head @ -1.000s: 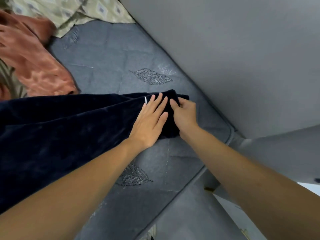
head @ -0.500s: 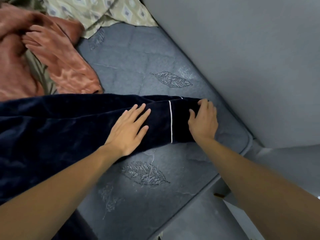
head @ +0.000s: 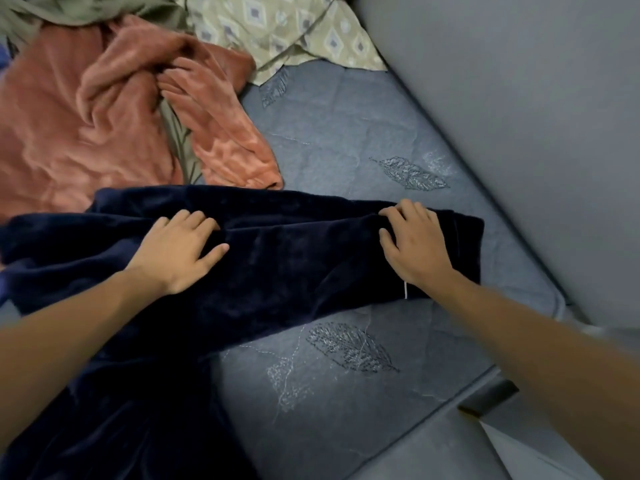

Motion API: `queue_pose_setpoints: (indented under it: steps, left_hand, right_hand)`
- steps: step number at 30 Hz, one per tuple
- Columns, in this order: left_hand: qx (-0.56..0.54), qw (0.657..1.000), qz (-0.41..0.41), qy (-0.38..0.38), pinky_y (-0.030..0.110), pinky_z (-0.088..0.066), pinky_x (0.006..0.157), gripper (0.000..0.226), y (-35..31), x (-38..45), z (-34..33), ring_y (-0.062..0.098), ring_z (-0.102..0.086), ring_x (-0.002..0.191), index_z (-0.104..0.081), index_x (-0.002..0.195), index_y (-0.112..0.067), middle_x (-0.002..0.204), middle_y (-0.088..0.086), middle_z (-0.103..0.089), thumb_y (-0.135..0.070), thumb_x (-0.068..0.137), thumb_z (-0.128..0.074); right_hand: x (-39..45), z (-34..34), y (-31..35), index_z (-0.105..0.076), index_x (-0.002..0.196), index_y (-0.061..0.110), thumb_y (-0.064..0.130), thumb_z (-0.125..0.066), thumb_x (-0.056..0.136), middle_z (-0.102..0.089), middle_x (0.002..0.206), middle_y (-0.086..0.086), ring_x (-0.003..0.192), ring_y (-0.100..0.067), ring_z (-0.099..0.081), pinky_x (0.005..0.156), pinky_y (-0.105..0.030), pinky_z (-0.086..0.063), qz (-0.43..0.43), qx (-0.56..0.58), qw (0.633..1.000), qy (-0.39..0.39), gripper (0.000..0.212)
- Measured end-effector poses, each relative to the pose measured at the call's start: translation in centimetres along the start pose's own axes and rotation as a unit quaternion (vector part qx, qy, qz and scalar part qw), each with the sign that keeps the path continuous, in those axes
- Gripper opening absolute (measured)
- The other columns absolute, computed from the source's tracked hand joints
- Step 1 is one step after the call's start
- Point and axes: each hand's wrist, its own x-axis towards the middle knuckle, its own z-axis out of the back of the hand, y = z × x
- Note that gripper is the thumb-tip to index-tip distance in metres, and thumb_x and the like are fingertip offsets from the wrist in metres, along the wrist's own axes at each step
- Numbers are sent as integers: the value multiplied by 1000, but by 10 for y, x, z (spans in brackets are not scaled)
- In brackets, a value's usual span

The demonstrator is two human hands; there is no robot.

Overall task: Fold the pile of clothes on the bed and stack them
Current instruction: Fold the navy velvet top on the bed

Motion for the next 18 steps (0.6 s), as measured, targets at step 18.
queue_pose_setpoints:
  steps: [18]
  left_hand:
    - [-34,996,-45,-76,47,-51,67,32,4,80,49,39,-69,96,-50,100,-22,105,10,-70,-52,106,-43]
  right_hand:
    - [16,20,-77,-54,100,8,32,-53,105,-59,96,-18,93,-41,-60,75,-51,-47,-41,-129,989,58,24]
